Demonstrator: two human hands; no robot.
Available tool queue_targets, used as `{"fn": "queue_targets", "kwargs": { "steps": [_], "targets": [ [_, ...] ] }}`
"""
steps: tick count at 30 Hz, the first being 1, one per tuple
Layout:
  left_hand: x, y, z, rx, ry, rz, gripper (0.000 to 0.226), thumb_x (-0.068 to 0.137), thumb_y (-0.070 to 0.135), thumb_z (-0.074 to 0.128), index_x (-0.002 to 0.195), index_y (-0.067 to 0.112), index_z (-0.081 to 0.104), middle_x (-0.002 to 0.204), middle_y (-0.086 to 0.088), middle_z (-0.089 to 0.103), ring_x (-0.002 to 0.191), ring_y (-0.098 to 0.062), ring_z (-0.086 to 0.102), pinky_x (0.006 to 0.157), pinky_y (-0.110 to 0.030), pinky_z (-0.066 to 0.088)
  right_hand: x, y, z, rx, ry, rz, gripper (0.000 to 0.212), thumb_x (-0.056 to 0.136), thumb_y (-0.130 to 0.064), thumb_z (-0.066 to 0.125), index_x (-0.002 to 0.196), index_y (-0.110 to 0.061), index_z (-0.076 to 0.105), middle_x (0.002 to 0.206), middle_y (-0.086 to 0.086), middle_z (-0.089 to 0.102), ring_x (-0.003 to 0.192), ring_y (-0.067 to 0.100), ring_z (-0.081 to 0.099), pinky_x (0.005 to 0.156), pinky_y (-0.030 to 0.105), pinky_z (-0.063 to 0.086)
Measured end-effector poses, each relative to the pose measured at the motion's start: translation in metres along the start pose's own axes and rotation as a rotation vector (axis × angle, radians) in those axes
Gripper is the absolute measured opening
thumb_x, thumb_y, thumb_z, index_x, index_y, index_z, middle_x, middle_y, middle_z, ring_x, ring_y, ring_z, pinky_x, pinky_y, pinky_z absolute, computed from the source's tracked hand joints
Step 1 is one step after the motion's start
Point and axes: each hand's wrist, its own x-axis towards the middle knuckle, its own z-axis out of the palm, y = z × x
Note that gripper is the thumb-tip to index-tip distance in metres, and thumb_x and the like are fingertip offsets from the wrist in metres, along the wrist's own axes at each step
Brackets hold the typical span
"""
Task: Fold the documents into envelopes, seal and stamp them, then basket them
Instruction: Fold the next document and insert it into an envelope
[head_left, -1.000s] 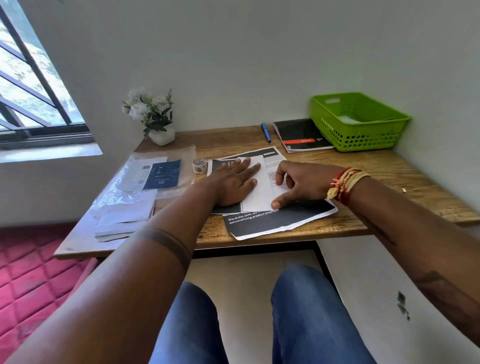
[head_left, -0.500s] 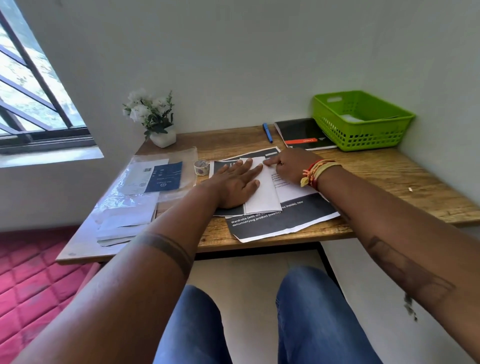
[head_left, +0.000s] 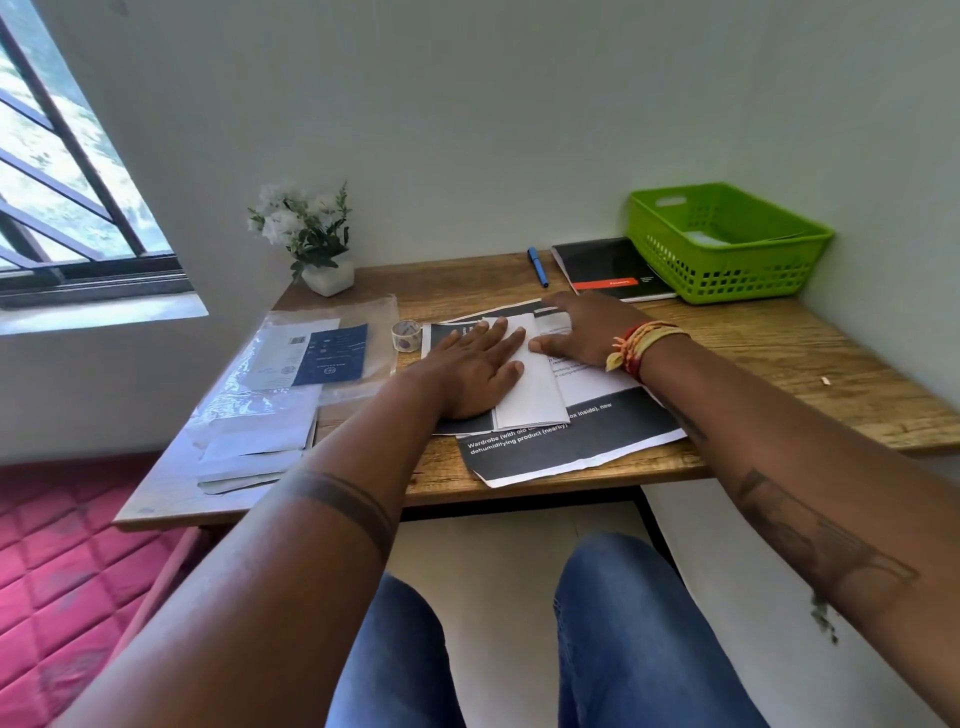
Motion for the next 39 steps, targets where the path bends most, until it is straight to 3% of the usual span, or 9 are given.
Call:
{"fn": "queue_targets", "kwargs": {
  "steps": [7, 11, 15, 17, 20, 23, 29, 33, 39],
  "targets": [
    [0.000, 0.000, 0.000, -0.001, -0.003, 0.001, 0.062, 0.109, 0.055, 0.013, 0.165, 0.033, -0.005, 0.173, 0.002, -0.011, 0.159, -0.017, -0.009, 0.127, -0.040, -0.006, -0.047, -0.001, -0.008, 0.033, -0.160, -0.040, 0.095, 0.078, -0.068, 0.071, 0.155, -0.036, 0.026, 0.157, 0.005, 0.040, 0.132, 0.026, 0.048, 0.104, 0.033, 0.040],
    [0.001, 0.000, 0.000, -0.001, -0.003, -0.004, 0.062, 0.109, 0.055, 0.013, 0.165, 0.034, -0.005, 0.173, 0.003, -0.011, 0.159, -0.016, -0.009, 0.127, -0.040, -0.006, -0.071, -0.005, -0.015, 0.043, -0.225, -0.061, 0.095, 0.079, -0.063, 0.073, 0.155, -0.036, 0.025, 0.127, 0.005, 0.054, 0.101, 0.015, 0.045, 0.084, 0.028, 0.035],
    [-0.001, 0.001, -0.001, -0.004, -0.005, -0.005, 0.062, 0.109, 0.054, 0.014, 0.165, 0.033, -0.004, 0.173, 0.003, -0.010, 0.159, -0.016, -0.009, 0.128, -0.040, -0.005, -0.069, -0.004, -0.024, 0.064, -0.345, -0.062, 0.102, 0.071, -0.064, 0.079, 0.154, -0.039, 0.025, 0.093, -0.021, 0.042, 0.084, 0.006, 0.042, 0.066, 0.023, 0.034],
    [-0.002, 0.002, -0.002, -0.007, 0.000, -0.003, 0.062, 0.109, 0.054, 0.014, 0.165, 0.033, -0.003, 0.173, 0.002, -0.009, 0.159, -0.016, -0.008, 0.128, -0.041, -0.005, -0.059, -0.005, -0.031, 0.075, -0.378, -0.074, 0.097, 0.072, -0.067, 0.075, 0.152, -0.038, 0.030, 0.103, -0.020, 0.049, 0.082, 0.003, 0.044, 0.072, 0.024, 0.036],
    [-0.003, 0.002, -0.003, -0.012, 0.003, 0.001, 0.062, 0.109, 0.054, 0.015, 0.165, 0.033, -0.003, 0.173, 0.002, -0.010, 0.159, -0.016, -0.008, 0.128, -0.040, -0.004, -0.033, -0.009, -0.029, 0.127, -0.245, -0.054, 0.078, 0.083, -0.066, 0.066, 0.148, -0.028, 0.045, 0.136, 0.002, 0.056, 0.093, 0.011, 0.058, 0.088, 0.027, 0.040],
    [-0.003, 0.002, -0.002, -0.005, 0.008, -0.003, 0.062, 0.109, 0.054, 0.015, 0.165, 0.033, -0.004, 0.173, 0.002, -0.010, 0.159, -0.016, -0.009, 0.127, -0.039, -0.005, -0.002, -0.013, -0.014, 0.105, -0.075, -0.016, 0.059, 0.094, -0.056, 0.061, 0.141, -0.021, 0.055, 0.138, 0.007, 0.059, 0.119, 0.023, 0.058, 0.096, 0.030, 0.043],
    [-0.001, -0.001, 0.004, -0.036, 0.050, -0.013, 0.066, 0.108, 0.057, 0.018, 0.166, 0.029, 0.000, 0.173, 0.001, -0.008, 0.159, -0.015, -0.007, 0.127, -0.037, -0.004, 0.035, -0.016, 0.004, 0.124, 0.071, 0.007, 0.028, 0.095, -0.040, 0.065, 0.111, -0.017, 0.069, 0.112, 0.006, 0.069, 0.101, 0.023, 0.063, 0.082, 0.029, 0.047],
    [-0.002, -0.004, 0.006, -0.074, 0.084, -0.030, 0.071, 0.107, 0.061, 0.022, 0.166, 0.028, 0.002, 0.174, -0.001, -0.004, 0.159, -0.015, -0.003, 0.128, -0.036, -0.001, 0.045, -0.013, -0.001, 0.189, 0.026, 0.024, 0.022, 0.090, -0.042, 0.072, 0.085, -0.021, 0.067, 0.089, 0.000, 0.067, 0.089, 0.022, 0.065, 0.066, 0.027, 0.041],
    [-0.008, 0.001, 0.007, -0.069, 0.327, -0.059, 0.064, 0.105, 0.055, 0.035, 0.159, 0.019, 0.036, 0.163, -0.008, 0.035, 0.148, -0.026, 0.035, 0.120, -0.046, 0.030, 0.036, -0.019, -0.002, 0.411, 0.096, 0.038, 0.022, 0.096, -0.038, 0.064, 0.098, -0.016, 0.063, 0.084, 0.003, 0.070, 0.071, 0.019, 0.067, 0.061, 0.027, 0.048]
  ]
}}
